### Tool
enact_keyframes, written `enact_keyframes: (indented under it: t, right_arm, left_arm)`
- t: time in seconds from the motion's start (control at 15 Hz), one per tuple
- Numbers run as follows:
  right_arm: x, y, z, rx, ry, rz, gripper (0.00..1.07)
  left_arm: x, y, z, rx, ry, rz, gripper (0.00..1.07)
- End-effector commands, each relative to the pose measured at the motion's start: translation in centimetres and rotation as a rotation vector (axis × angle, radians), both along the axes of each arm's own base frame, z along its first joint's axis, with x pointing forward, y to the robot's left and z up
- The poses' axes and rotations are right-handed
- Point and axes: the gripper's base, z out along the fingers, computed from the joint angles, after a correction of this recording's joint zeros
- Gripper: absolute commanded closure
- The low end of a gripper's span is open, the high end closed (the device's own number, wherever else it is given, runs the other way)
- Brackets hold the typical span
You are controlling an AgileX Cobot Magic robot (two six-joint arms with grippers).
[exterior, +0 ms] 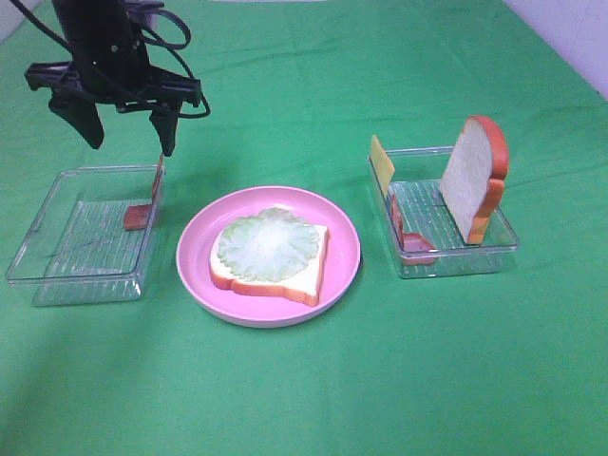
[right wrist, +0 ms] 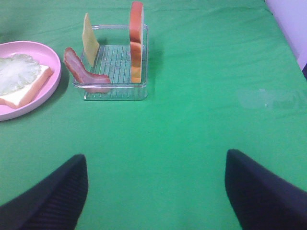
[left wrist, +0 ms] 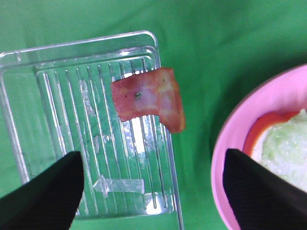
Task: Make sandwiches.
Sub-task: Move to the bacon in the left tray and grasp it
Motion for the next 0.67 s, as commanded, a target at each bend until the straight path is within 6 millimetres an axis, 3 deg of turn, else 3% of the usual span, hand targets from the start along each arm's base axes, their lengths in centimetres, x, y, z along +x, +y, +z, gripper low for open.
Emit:
enact_keyframes:
  t: [0.07, 0.2, 0.4, 0.67]
  right_arm:
    - [-0.2, 0.0, 0.1, -0.013, -0.026, 0.001, 0.32]
    - [-0.2, 0.0, 0.1, -0.013, -0.026, 0.001, 0.32]
    - [-0.2, 0.0, 0.1, -0.013, -0.026, 0.001, 0.32]
    - [-0.2, 0.0, 0.1, -0.013, -0.026, 0.001, 0.32]
  left_arm:
    - [-0.1, -0.1, -2.4, 0.03, 0.096, 0.013, 0.3]
    - [0.2, -0.2, -3.2, 0.027, 0.088, 0.011, 0.31]
    - [0.9, -0.4, -3.3, 0.001, 0.025, 0.01, 0.49]
    - [1.0, -0.5, -3.2, -0.003, 0.011, 0.009, 0.63]
